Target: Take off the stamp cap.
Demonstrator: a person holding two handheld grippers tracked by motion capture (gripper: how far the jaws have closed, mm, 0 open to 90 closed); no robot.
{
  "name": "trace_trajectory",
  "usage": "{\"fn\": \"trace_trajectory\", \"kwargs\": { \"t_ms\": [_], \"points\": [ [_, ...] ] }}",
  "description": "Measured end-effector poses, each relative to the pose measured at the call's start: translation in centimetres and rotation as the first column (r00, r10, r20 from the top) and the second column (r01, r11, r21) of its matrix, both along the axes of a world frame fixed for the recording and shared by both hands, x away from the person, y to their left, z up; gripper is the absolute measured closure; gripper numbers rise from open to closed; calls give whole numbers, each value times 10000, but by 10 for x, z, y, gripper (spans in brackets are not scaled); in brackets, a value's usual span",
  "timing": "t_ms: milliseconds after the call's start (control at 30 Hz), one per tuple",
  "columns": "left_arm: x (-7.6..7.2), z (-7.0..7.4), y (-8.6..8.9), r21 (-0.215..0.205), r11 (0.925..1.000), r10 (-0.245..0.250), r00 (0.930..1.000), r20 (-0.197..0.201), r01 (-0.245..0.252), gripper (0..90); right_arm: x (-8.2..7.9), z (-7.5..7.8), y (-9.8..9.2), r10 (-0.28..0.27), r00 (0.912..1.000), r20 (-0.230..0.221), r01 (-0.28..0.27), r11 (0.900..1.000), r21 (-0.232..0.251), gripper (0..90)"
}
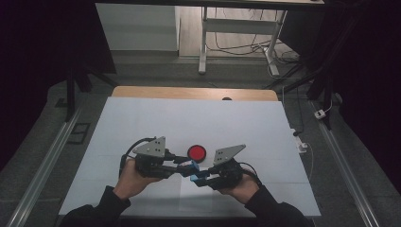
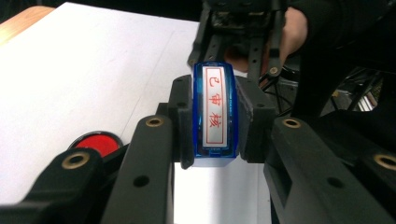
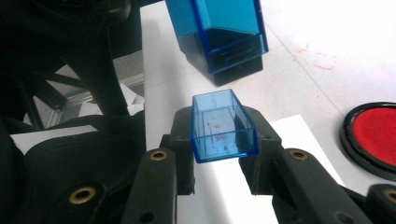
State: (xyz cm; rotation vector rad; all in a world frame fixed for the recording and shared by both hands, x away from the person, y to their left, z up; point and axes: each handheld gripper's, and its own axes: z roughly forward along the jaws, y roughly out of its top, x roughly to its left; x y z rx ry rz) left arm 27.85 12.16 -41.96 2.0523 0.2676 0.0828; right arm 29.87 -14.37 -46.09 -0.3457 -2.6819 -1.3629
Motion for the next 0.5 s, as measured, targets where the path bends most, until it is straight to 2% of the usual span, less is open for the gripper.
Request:
{"fn": "trace_trajectory", "kwargs": {
  "t_ms": [33, 67, 500],
  "points": [
    [0, 0, 1, 25, 9999, 98, 10000, -6, -98, 701, 0, 0, 0, 0, 10000, 0, 0, 10000, 0, 687],
    [1, 0, 2, 42, 9999, 156, 9999, -27, -156, 701, -2, 1, -1, -143, 9997, 207, 144, 9999, -45, 687],
    [5, -5, 7, 289, 9959, 871, 9956, -332, -862, 700, -9, 6, -17, -938, 9940, 562, 953, 9952, -241, 685]
  ]
}}
